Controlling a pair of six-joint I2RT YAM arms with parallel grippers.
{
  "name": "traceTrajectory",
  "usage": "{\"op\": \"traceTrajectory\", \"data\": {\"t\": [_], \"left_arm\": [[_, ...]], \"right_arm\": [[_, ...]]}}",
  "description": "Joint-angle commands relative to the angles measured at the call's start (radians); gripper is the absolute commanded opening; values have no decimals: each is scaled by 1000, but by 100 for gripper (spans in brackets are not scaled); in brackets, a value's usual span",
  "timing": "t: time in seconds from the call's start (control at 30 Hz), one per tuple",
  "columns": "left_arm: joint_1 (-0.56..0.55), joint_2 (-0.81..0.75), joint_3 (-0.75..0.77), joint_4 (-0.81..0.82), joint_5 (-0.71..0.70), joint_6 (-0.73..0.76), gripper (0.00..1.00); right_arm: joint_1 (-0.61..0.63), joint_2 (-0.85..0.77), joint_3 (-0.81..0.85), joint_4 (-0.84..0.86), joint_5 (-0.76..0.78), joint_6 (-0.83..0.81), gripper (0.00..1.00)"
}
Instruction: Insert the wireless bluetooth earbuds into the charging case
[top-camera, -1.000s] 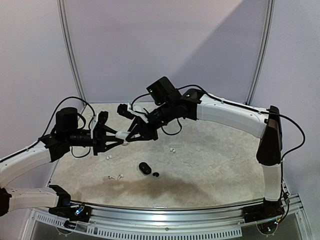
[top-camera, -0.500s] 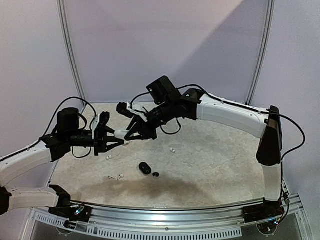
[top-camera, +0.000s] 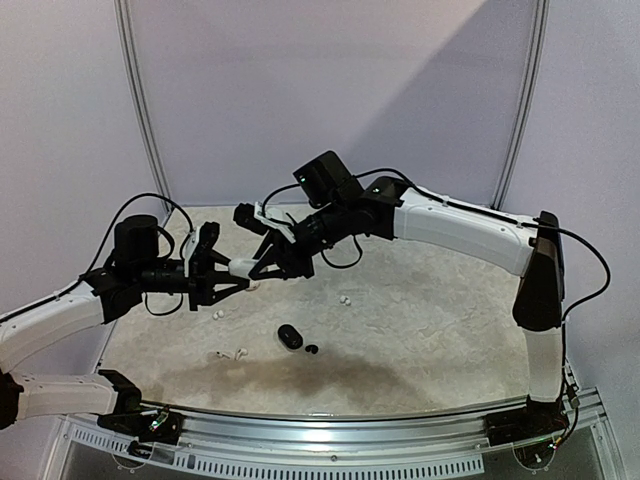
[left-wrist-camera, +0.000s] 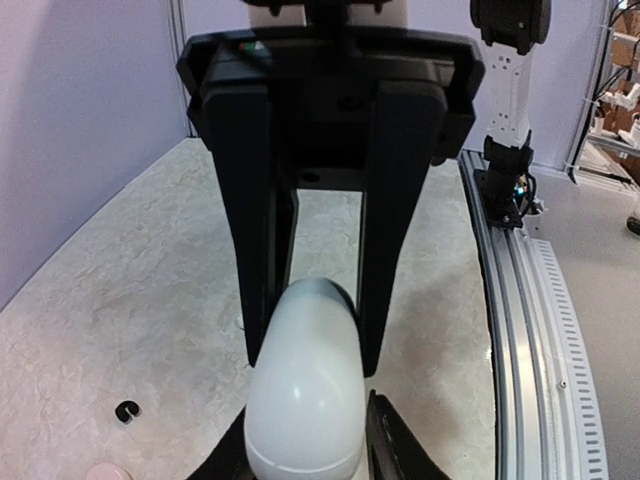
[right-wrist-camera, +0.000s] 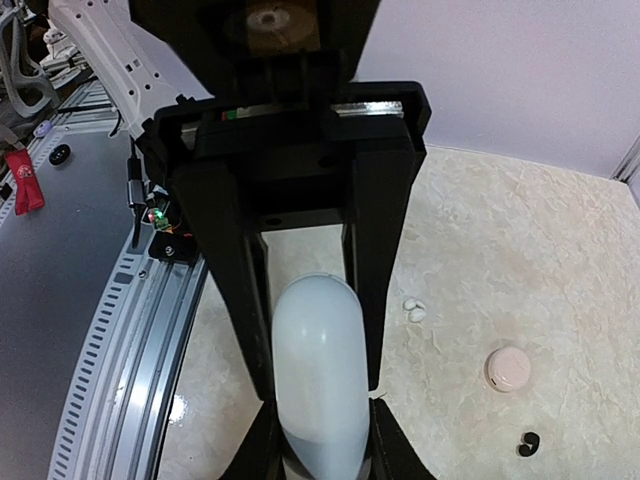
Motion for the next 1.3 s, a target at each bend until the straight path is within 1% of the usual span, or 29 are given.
{"op": "traceTrajectory", "data": {"t": [0.0,0.07,0.1,0.17,0.33,0.4,0.47,0.5,0.53,0.57,0.6,0.63,0.7,0.73,0.83,1.0,1.1,1.27], "left_arm": [[-21,-13,17,34,30,-9,35],[-21,-10,16,41,30,-13,39],[-21,-9,16,42,33,-13,38],[-21,-8,14,39,41,-9,31],[-21,-9,13,49,42,-14,26],[-22,-9,12,55,46,-18,21],[-21,-10,13,57,45,-24,11],[-21,-10,11,56,45,-25,4],[-21,-12,9,55,45,-24,0],[-21,-14,6,53,40,-21,0],[-21,-17,3,52,35,-21,0],[-21,-17,1,51,30,-19,0],[-22,-19,1,48,23,-10,0],[-23,-22,4,40,21,3,0],[-27,-29,8,-1,28,69,0],[-32,-48,9,-141,21,220,0],[-32,-53,9,-162,3,245,0],[-33,-55,9,-156,9,237,0]], "right_arm": [[0,-25,24,36,20,13,0],[0,-26,26,37,21,12,0],[0,-26,26,38,21,12,0],[0,-26,26,37,23,12,0],[0,-26,26,32,26,13,0],[-1,-26,26,30,29,10,0],[-1,-27,28,32,33,10,1],[0,-27,27,35,39,11,6],[0,-27,28,41,48,15,11],[-1,-28,27,48,54,20,17],[0,-29,26,55,60,26,27],[0,-30,25,64,68,28,33],[0,-29,24,81,81,38,40],[0,-28,24,87,87,40,42],[0,-26,25,102,101,50,46],[-3,-35,27,115,118,64,47],[-9,-39,27,116,112,79,47],[-13,-36,25,112,102,91,47]]}}
